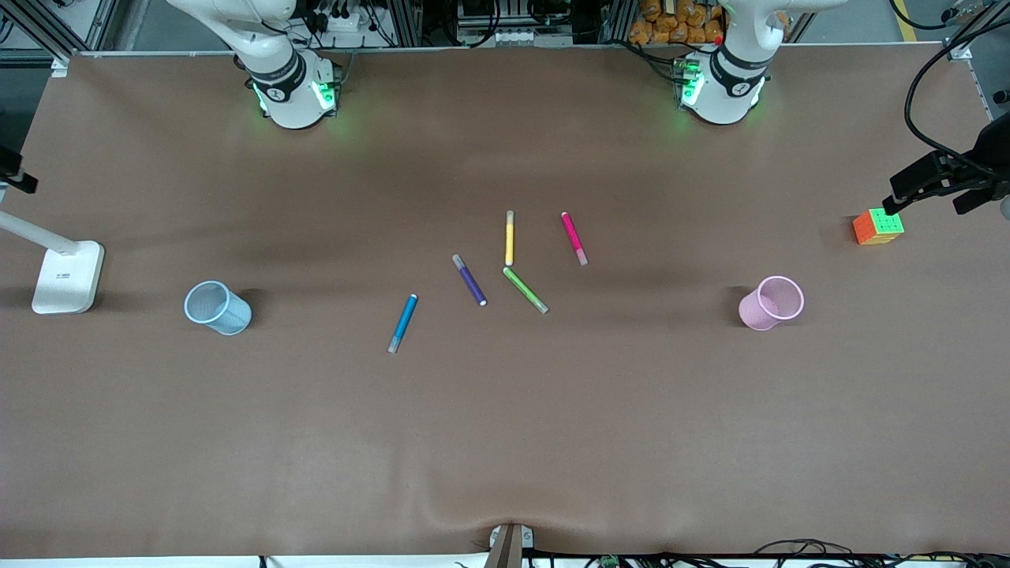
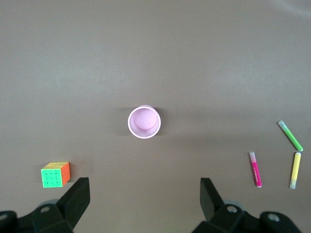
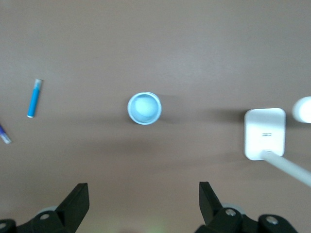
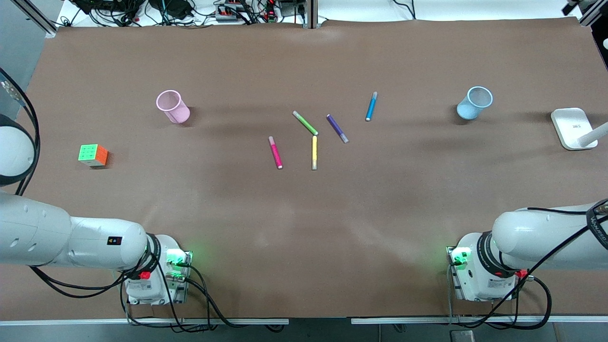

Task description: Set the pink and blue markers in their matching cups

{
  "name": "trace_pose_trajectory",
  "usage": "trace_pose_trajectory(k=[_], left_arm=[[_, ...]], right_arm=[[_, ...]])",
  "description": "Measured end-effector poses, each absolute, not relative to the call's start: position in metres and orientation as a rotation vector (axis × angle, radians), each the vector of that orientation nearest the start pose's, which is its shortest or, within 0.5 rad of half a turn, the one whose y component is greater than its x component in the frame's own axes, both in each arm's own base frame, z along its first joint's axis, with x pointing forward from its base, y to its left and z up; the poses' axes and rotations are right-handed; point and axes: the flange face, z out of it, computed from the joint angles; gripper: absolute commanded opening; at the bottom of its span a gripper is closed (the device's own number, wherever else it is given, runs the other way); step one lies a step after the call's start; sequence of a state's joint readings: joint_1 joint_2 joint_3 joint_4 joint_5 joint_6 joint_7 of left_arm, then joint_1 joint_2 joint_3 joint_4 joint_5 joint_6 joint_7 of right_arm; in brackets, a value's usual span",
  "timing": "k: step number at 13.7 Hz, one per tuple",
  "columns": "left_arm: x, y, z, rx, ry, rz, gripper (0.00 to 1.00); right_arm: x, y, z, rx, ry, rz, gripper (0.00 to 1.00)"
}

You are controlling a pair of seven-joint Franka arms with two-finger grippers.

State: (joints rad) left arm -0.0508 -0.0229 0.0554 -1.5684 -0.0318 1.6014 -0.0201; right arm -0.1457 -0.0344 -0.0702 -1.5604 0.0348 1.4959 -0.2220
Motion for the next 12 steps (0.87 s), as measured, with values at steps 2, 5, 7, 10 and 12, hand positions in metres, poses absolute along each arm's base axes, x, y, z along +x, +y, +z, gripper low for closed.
trace_pose_trajectory(k=[2,5,7,10,12], left_arm=[[0.551,-0.001,0.641,-3.174,-0.039,-0.087,1.0],[0.551,-0.001,0.641,-3.174,-0.039,-0.086,1.0],[0.551,-0.002,0.641,-3.174,-0.036,-0.083,1.0],[0.552,-0.004,0.637,-3.174,-0.028,-0.066,1.0],[0.554,-0.008,0.63,-3.174,-0.018,-0.041,1.0]], right_arm=[[0.529,-0.084,0.641,-3.096,0.017,0.046,1.0],[0.532,-0.057,0.64,-3.097,0.004,0.057,1.0],[0.532,-0.058,0.64,-3.096,0.008,0.06,1.0],[0.531,-0.062,0.639,-3.096,0.017,0.064,1.0],[0.531,-0.062,0.639,-3.096,0.02,0.065,1.0]])
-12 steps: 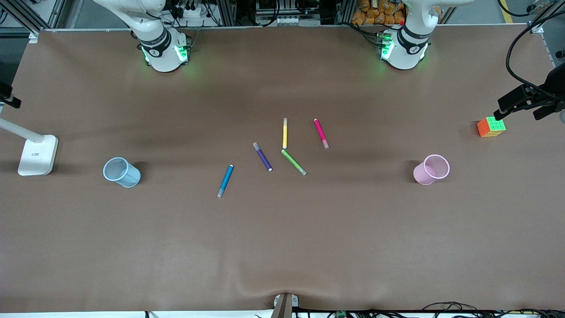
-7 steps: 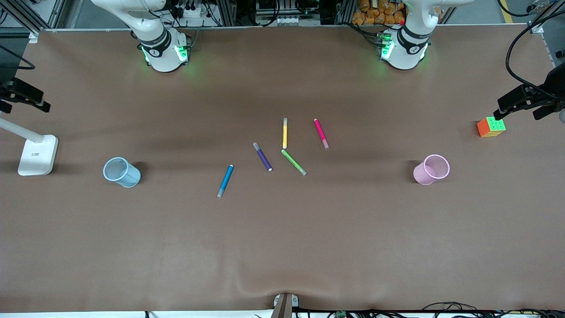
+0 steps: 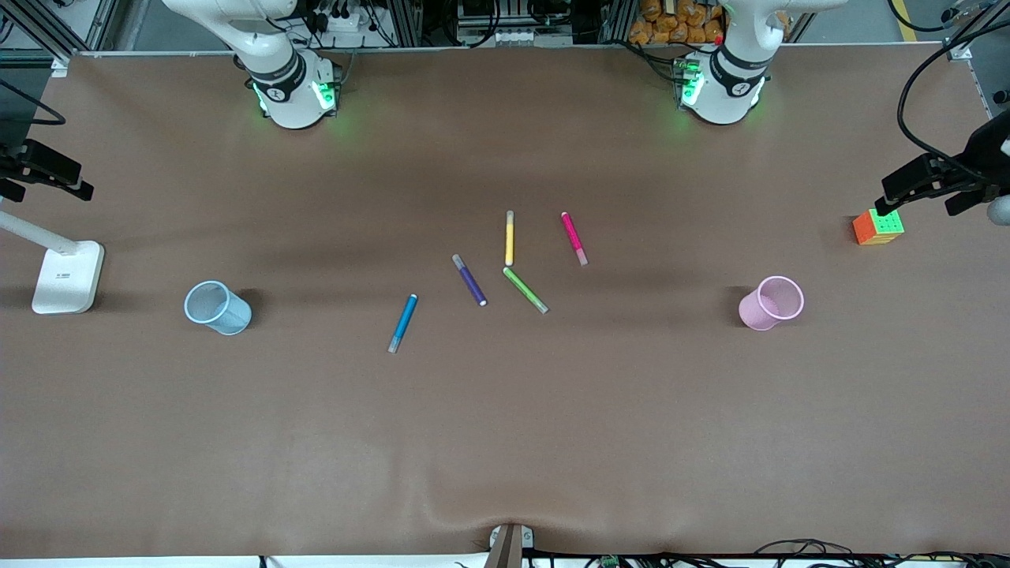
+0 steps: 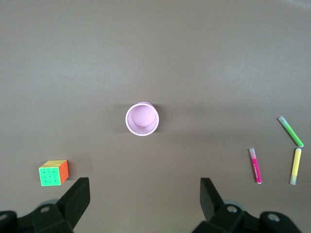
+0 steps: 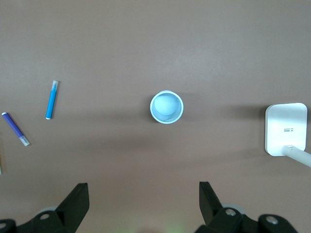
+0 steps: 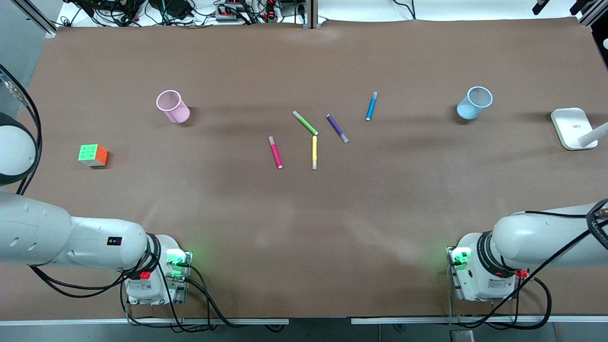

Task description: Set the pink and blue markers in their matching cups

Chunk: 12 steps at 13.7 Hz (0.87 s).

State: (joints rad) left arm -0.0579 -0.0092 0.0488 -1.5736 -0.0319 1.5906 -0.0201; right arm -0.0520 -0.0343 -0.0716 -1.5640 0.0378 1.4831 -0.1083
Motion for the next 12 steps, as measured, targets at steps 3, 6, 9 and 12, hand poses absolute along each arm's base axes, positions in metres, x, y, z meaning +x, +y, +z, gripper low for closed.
trace_pose_trajectory(k=[3,6,9,12], left_arm=[[0.559,-0.023,0.611,-3.172,0.022,0.044,1.0],[0.568,-0.051,0.588,-3.167,0.095,0.112,1.0],[0.576,-0.075,0.563,-3.171,0.094,0.186,1.0],[0.58,-0.094,0.547,-3.186,0.098,0.231,1.0]], right_arm=[[0.531,-0.063,0.638,-3.095,0.021,0.067,1.0],[0.531,-0.063,0.638,-3.095,0.021,0.068,1.0],[0.531,-0.063,0.638,-3.095,0.021,0.069,1.0],[0.532,-0.063,0.638,-3.096,0.026,0.065,1.0]])
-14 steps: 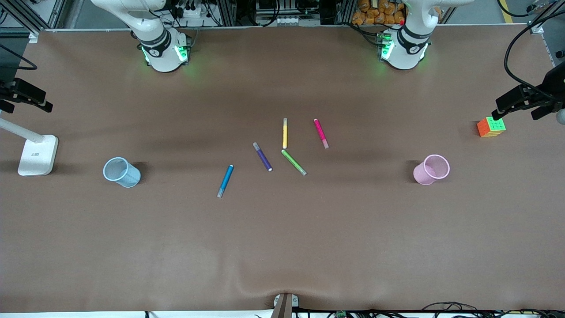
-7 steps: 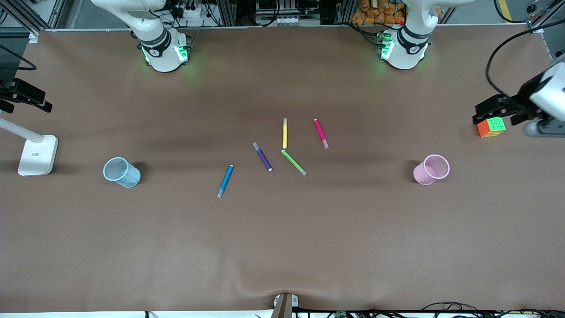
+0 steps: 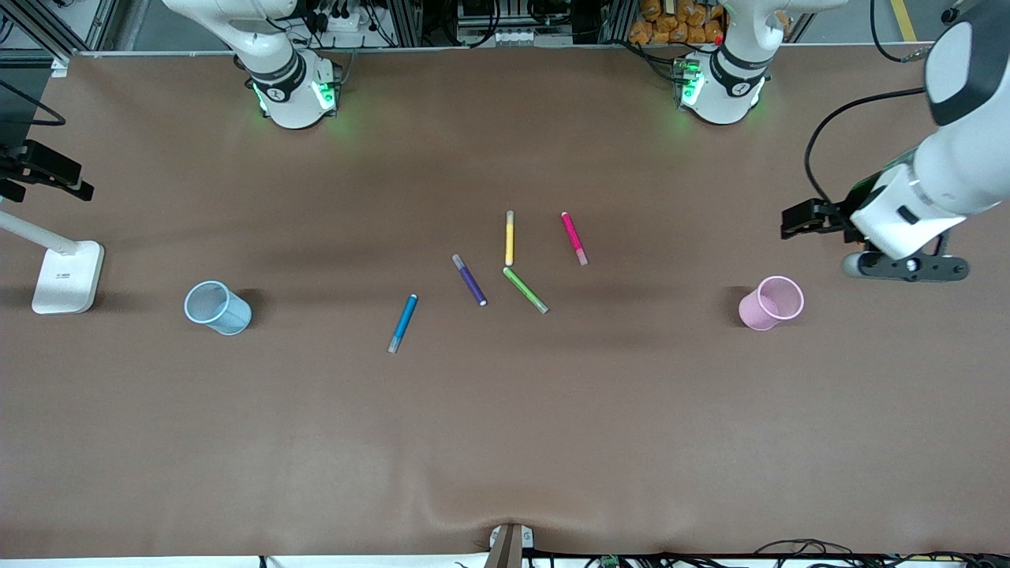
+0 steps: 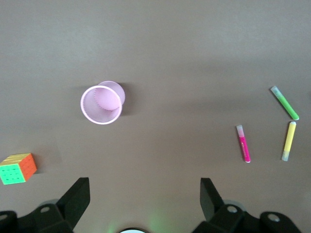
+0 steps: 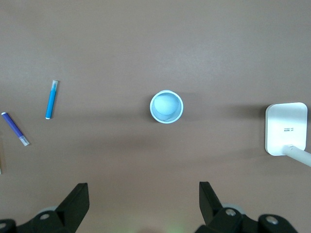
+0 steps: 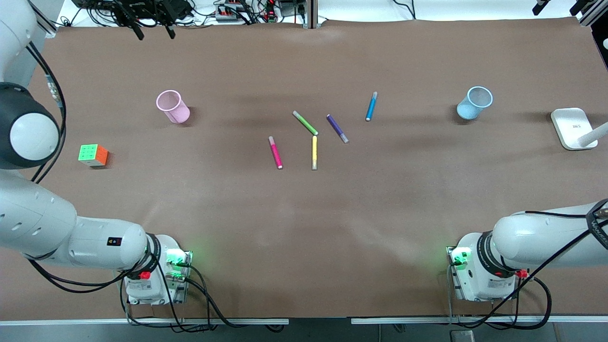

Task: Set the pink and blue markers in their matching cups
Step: 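Move the left gripper over the pink marker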

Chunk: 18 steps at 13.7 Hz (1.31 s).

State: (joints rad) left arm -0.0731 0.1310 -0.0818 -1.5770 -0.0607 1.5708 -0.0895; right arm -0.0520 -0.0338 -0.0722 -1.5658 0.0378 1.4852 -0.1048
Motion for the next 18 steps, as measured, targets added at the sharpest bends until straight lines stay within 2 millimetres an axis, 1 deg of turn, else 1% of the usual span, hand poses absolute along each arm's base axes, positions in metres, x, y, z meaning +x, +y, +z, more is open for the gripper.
trace_pose_trajectory(k=[2,4,5,7,11,13,16,18], left_arm=[[0.584,-0.1,0.536,-3.216,0.071,0.264,1.0],[0.588,-0.107,0.523,-3.238,0.005,0.309,1.0],[0.588,-0.115,0.517,-3.237,-0.018,0.327,1.0],[0.587,-0.14,0.508,-3.224,-0.063,0.35,1.0],[0.577,-0.201,0.486,-3.189,-0.115,0.392,1.0],[0.575,-0.219,0.473,-3.178,-0.148,0.397,1.0],[0.57,-0.238,0.453,-3.156,-0.211,0.415,1.0],[0.561,-0.261,0.436,-3.14,-0.256,0.413,1.0]], right_arm=[[0.533,-0.062,0.638,-3.097,0.062,0.05,1.0],[0.535,-0.059,0.637,-3.098,0.074,0.045,1.0],[0.536,-0.058,0.637,-3.098,0.075,0.044,1.0],[0.536,-0.057,0.637,-3.098,0.076,0.043,1.0],[0.536,-0.057,0.637,-3.098,0.077,0.042,1.0],[0.537,-0.057,0.636,-3.098,0.078,0.042,1.0],[0.538,-0.057,0.635,-3.098,0.079,0.04,1.0],[0.54,-0.057,0.633,-3.098,0.079,0.04,1.0]])
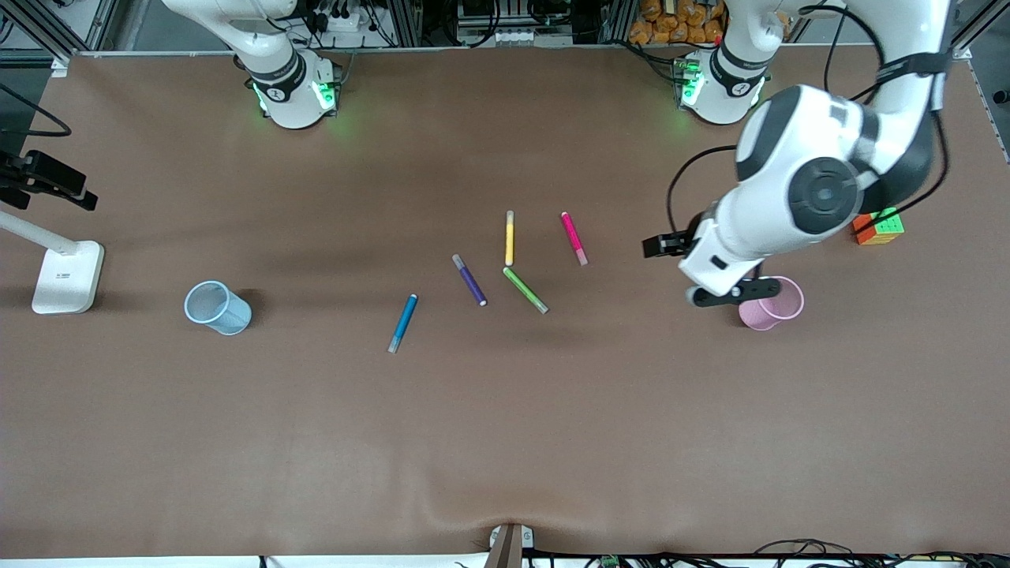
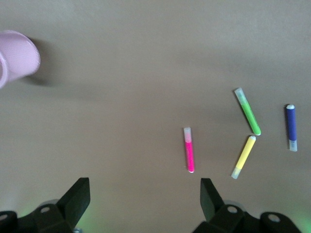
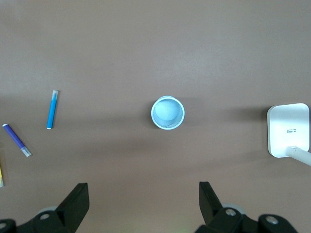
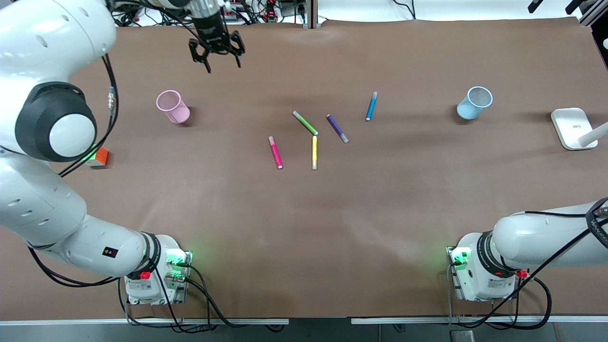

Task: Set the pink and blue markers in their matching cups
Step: 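Move the left gripper over the pink marker, then grasp the pink marker with the left gripper while the right gripper reaches out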

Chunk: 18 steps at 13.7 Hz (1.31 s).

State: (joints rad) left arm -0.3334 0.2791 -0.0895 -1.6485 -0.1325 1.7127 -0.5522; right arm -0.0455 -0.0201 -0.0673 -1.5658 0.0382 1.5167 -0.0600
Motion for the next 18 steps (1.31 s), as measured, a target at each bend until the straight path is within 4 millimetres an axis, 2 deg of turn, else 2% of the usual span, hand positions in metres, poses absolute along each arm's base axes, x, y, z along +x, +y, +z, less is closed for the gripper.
trace_pose_trajectory(k=[3,5,10,13,14,18], left_arm=[[0.532,-0.304,0.399,-3.109,-0.293,0.414,1.0],[0.512,-0.322,0.367,-3.098,-0.292,0.406,1.0],[0.483,-0.331,0.303,-3.069,-0.313,0.413,1.0],[0.455,-0.367,0.259,-3.038,-0.359,0.405,1.0],[0.448,-0.377,0.246,-3.035,-0.363,0.399,0.95],[0.446,-0.384,0.204,-3.045,-0.372,0.378,0.9]], right_arm=[[0.541,-0.057,0.632,-3.098,0.079,0.042,1.0],[0.542,-0.057,0.631,-3.099,0.078,0.04,1.0],[0.543,-0.055,0.63,-3.099,0.075,0.04,1.0],[0.544,-0.053,0.629,-3.099,0.084,0.041,1.0],[0.544,-0.051,0.629,-3.099,0.086,0.043,1.0],[0.548,-0.045,0.623,-3.099,0.085,0.057,1.0]])
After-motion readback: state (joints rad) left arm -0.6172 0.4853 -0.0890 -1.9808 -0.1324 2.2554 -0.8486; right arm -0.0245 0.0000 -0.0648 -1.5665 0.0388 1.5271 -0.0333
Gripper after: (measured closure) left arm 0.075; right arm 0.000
